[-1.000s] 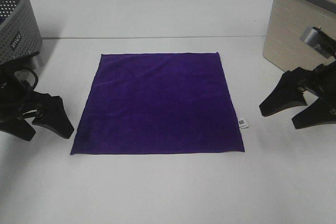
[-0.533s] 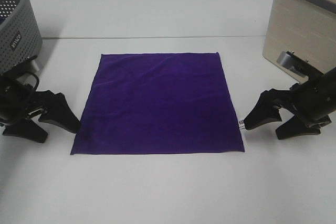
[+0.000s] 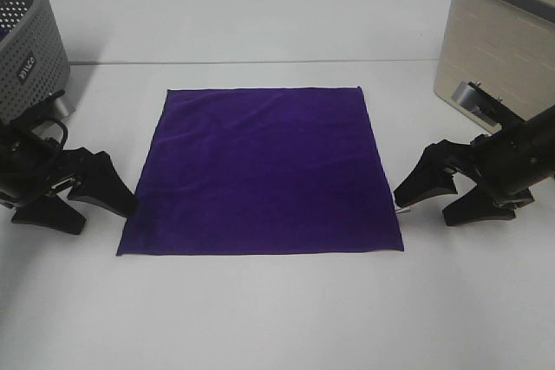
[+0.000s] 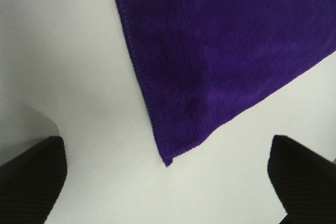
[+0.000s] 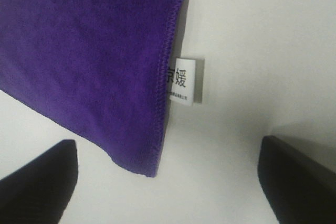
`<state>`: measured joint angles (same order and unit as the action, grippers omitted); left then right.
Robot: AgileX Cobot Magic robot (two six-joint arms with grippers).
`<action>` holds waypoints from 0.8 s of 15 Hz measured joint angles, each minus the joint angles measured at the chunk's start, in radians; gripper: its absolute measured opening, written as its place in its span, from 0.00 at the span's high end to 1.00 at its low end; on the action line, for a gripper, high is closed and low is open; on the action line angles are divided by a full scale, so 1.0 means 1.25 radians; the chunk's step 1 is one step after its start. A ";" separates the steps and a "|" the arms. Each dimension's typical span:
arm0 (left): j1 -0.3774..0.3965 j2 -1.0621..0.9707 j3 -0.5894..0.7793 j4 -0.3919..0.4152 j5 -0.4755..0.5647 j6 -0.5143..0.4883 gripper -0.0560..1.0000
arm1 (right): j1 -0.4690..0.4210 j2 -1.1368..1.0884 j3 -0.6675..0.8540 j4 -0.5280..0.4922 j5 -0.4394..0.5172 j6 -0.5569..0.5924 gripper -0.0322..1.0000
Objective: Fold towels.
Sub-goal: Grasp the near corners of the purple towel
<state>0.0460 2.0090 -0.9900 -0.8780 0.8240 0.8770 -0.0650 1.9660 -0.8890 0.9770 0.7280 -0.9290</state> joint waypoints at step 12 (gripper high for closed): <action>-0.121 0.017 -0.014 -0.017 -0.070 -0.053 0.21 | 0.139 0.036 -0.024 0.022 -0.070 0.090 0.22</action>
<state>-0.1050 2.0300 -1.0070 -0.8990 0.7370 0.8110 0.1090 2.0110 -0.9190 1.0040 0.6410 -0.8160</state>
